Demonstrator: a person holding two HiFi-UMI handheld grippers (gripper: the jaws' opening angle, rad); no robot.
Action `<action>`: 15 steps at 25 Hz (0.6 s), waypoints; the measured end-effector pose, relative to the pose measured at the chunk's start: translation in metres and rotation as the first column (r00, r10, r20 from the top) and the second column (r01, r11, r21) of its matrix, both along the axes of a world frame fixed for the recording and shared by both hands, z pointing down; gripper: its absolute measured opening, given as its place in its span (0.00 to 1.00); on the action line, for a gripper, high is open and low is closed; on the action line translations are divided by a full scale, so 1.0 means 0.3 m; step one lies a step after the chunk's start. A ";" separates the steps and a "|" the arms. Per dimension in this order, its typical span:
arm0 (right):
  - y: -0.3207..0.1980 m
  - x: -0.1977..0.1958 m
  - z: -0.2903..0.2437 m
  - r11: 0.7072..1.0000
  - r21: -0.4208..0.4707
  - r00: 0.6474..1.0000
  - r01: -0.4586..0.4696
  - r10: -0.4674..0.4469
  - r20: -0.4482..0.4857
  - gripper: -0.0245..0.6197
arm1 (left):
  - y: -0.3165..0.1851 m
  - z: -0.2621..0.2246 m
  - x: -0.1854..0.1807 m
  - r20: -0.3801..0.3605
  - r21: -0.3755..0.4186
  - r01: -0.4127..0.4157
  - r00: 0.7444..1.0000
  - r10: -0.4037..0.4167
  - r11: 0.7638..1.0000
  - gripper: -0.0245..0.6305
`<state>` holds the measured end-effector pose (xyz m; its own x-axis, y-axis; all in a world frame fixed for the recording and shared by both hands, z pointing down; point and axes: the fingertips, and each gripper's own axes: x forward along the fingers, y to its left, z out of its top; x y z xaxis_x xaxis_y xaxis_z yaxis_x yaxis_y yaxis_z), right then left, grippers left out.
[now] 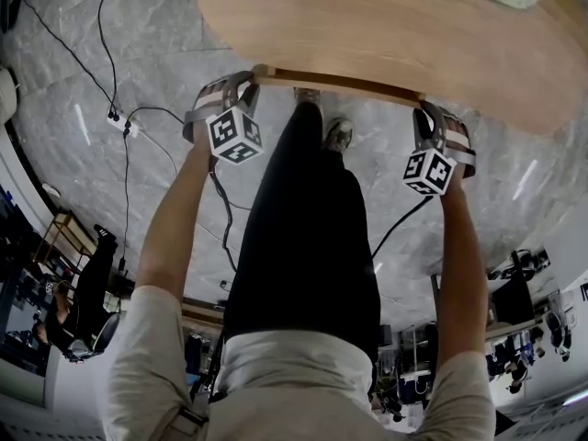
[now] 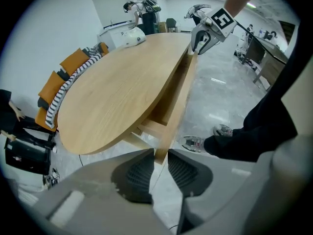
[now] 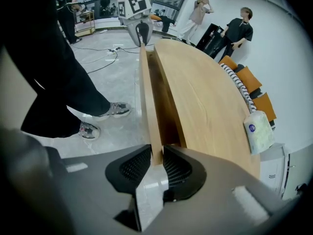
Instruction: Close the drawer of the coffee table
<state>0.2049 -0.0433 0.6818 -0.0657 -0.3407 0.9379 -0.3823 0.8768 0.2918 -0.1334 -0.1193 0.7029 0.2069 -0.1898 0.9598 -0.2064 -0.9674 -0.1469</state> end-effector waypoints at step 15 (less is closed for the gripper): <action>-0.029 0.052 -0.013 0.765 0.109 0.769 -0.635 0.613 0.180 0.27 | -0.024 -0.010 -0.020 -0.070 0.121 0.378 0.926 -0.372 0.918 0.23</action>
<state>0.2206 -0.0520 0.6778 0.0997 -0.4865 0.8680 -0.8716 0.3781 0.3120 -0.1395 -0.1264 0.6998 0.1385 -0.3838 0.9130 -0.5593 -0.7911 -0.2478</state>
